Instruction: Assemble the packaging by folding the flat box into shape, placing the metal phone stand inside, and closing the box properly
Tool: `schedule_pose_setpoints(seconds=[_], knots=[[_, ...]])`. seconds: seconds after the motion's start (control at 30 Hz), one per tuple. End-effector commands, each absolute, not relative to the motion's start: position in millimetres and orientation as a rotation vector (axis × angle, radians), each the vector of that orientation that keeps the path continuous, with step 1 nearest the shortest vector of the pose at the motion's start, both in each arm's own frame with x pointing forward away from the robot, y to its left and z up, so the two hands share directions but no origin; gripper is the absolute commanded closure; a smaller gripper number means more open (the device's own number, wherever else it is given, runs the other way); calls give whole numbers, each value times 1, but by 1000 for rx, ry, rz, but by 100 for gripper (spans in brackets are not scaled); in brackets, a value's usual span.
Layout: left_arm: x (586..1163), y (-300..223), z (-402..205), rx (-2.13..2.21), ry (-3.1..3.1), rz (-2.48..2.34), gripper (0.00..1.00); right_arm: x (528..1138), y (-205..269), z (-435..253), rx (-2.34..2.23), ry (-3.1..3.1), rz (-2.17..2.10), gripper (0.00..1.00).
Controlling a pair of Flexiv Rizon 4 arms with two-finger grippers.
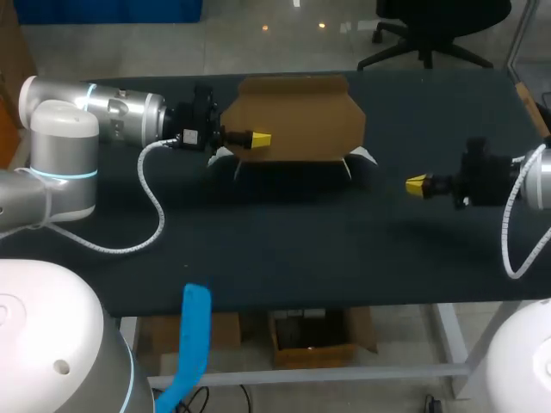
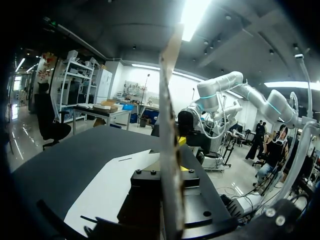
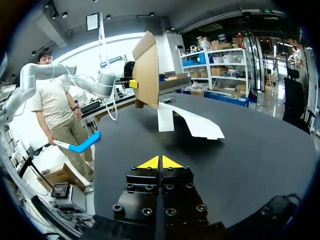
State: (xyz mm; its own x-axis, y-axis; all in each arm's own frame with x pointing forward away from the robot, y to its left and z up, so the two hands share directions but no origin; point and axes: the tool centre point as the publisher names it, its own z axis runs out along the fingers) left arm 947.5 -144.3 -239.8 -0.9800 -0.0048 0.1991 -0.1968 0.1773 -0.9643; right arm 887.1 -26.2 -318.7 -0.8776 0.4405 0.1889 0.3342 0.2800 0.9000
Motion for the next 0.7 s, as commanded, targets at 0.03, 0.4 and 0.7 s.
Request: schedule_pose_setpoints(seconds=[0.03, 0.4, 0.7], knots=[[949, -144, -240, 194, -2287, 1913, 100, 885, -24, -318, 747, 2428, 1661, 100], [946, -142, -233, 205, -2292, 1919, 100, 872, -27, -320, 730, 2411, 1641, 100], [938, -144, -209, 189, -2335, 1933, 100, 861, -40, -328, 731, 2390, 1646, 28]])
